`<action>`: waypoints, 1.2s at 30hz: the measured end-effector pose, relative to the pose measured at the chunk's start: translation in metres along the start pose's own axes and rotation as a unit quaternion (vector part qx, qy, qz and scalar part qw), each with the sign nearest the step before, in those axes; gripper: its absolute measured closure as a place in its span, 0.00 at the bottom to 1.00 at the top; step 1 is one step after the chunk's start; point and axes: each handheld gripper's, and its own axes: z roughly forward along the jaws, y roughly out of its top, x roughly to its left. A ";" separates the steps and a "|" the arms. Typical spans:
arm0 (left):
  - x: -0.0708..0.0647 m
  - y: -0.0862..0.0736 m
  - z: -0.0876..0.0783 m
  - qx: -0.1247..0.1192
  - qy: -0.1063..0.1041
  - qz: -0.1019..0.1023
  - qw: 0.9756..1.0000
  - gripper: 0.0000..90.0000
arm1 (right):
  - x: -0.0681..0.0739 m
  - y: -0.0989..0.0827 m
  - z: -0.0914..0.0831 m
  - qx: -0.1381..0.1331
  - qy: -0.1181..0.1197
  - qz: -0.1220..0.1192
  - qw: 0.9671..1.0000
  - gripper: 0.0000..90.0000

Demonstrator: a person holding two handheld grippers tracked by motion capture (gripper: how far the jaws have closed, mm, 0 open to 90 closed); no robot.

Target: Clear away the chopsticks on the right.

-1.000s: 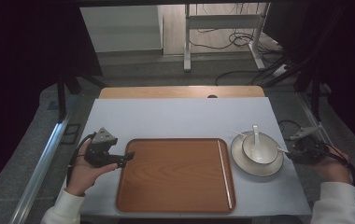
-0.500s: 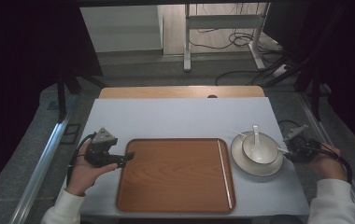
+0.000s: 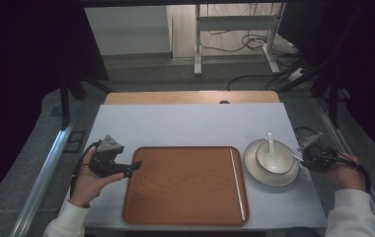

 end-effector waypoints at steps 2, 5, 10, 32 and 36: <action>0.000 0.000 0.000 -0.001 0.001 0.000 1.000 0.17 | 0.000 -0.001 -0.004 -0.007 -0.009 0.004 1.000 0.93; 0.000 0.000 0.000 -0.002 0.001 -0.001 1.000 0.17 | -0.003 -0.002 -0.013 -0.021 -0.026 0.029 0.999 0.93; 0.000 0.000 0.000 0.000 0.001 0.000 1.000 0.17 | -0.007 -0.003 -0.033 -0.068 -0.032 0.077 0.994 0.94; -0.001 0.000 0.001 0.000 0.000 0.001 1.000 0.17 | 0.025 0.040 -0.083 -0.194 0.030 0.126 0.972 0.94; -0.002 0.000 0.002 0.001 -0.001 0.002 1.000 0.17 | 0.034 0.049 -0.079 -0.190 0.046 0.136 0.971 0.94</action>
